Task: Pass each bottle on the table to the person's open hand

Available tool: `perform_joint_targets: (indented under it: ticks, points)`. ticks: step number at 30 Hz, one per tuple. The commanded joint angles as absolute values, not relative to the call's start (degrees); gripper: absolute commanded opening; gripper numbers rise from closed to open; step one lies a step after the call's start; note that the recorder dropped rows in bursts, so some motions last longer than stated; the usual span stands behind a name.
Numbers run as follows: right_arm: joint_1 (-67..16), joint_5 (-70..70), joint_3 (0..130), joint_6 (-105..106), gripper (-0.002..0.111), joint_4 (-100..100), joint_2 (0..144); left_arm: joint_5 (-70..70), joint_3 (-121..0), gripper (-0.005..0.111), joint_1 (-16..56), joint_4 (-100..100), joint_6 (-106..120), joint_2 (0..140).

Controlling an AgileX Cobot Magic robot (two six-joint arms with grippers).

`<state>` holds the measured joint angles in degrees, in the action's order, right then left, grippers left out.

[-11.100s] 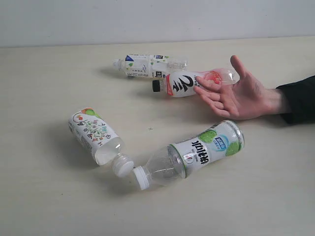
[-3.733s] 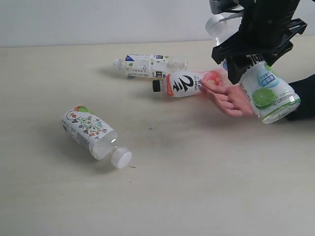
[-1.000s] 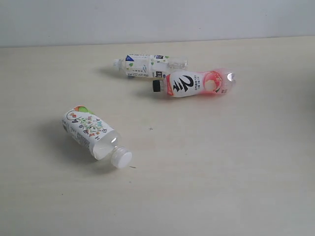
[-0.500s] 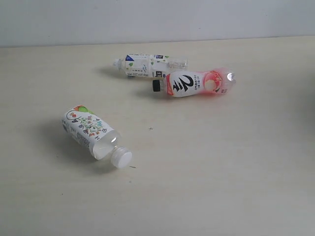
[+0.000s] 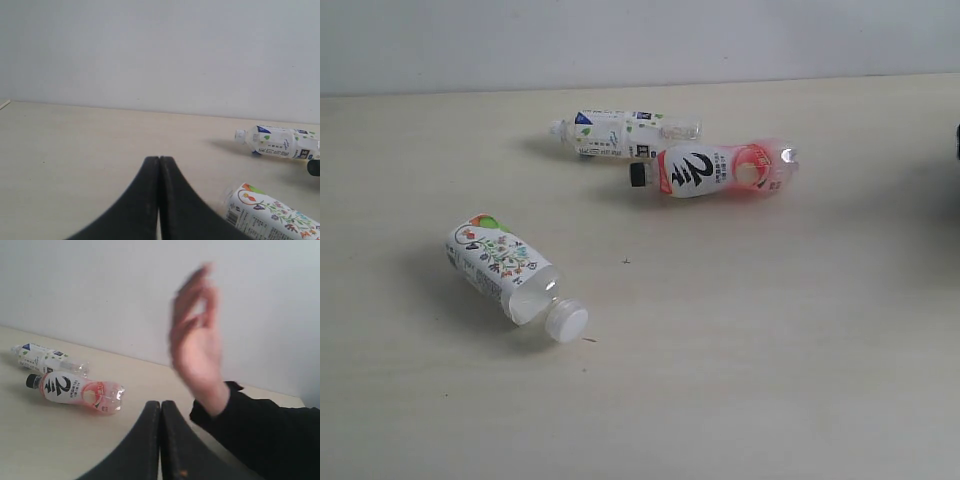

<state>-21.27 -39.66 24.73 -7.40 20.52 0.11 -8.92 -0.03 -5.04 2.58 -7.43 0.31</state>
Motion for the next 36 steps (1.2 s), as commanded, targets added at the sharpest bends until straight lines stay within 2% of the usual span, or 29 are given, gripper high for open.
perform_joint_targets:
  ticks: [1,12,18,22,24,31,36]
  points:
    - [-21.32,-38.81,24.34,-7.71,0.0,20.6,0.0,-8.72,0.0,0.0,-4.66,2.64,-7.25,0.0]
    - [-21.32,-37.43,24.34,-7.35,0.0,21.28,0.0,-8.72,0.0,0.0,-4.66,2.64,-7.25,0.0]
    - [-21.32,-27.78,24.34,-16.31,0.0,33.38,0.61,-8.72,0.0,0.0,-4.66,2.64,-7.25,0.0]
    - [-21.32,-23.75,26.85,-42.09,0.0,58.89,12.06,-8.72,0.0,0.0,-4.66,2.64,-7.25,0.0]
    - [-21.32,-23.88,30.14,-45.76,0.0,65.99,20.1,-8.72,0.0,0.0,-4.66,2.64,-7.25,0.0]
    - [-21.32,-34.44,51.63,-38.07,0.0,66.9,52.4,-8.72,0.0,0.0,-4.66,2.64,-7.25,0.0]
    - [-21.19,-45.82,71.5,-21.29,0.0,58.8,74.4,-8.72,0.0,0.0,-4.66,2.64,-7.25,0.0]
